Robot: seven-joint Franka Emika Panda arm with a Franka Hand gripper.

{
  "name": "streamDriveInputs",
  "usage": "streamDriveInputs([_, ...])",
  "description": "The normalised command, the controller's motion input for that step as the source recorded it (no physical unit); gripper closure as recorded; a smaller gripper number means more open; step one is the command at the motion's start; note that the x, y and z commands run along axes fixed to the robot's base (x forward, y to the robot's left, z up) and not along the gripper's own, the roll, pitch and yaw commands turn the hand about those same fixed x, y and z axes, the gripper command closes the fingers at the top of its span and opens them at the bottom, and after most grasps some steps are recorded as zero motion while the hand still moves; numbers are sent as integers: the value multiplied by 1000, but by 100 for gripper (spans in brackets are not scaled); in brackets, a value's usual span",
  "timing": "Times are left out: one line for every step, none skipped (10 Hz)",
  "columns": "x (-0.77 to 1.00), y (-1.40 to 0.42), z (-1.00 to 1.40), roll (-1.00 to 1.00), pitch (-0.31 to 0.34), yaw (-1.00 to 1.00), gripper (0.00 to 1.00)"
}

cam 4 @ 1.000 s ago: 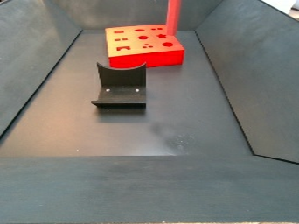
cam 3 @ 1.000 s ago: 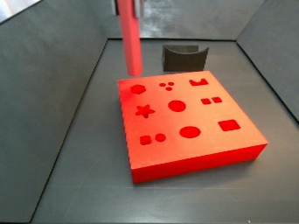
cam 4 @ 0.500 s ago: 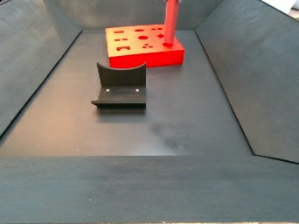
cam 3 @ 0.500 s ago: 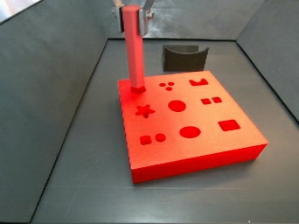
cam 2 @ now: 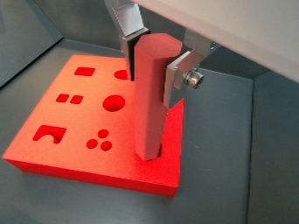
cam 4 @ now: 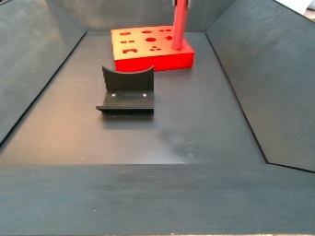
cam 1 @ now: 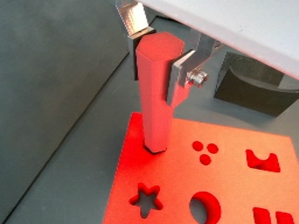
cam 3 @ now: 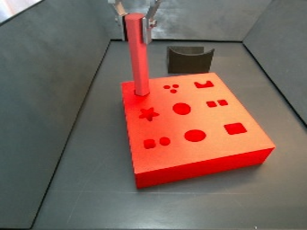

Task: Pick up the hexagon object. Move up. Place the hexagon object on the fixture. Regrasp the hexagon object. Move to above the board. Insert the hexagon object.
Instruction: Insert the hexagon object.

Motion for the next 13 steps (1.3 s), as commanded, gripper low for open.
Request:
streamDriveInputs([-146, 0, -57, 0, -63, 0, 100])
streamDriveInputs([-137, -11, -31, 0, -47, 26, 100])
streamDriveInputs([-63, -74, -40, 36, -27, 123, 100])
streamDriveInputs([0, -106, -117, 30, 0, 149, 100])
streamDriveInputs([91, -49, -209, 11, 0, 154, 100])
streamDriveInputs([137, 0, -334, 0, 0, 126, 100])
streamDriveInputs([83, 0, -389, 0, -14, 51, 100])
streamDriveInputs([97, 0, -411, 0, -17, 0, 100])
streamDriveInputs([66, 0, -377, 0, -7, 0, 100])
streamDriveInputs([20, 0, -317, 0, -3, 0, 100])
streamDriveInputs([6, 0, -269, 0, 0, 0, 100])
streamDriveInputs([0, 0, -220, -16, 0, 0, 100])
streamDriveInputs([0, 0, -91, -47, -27, 0, 100])
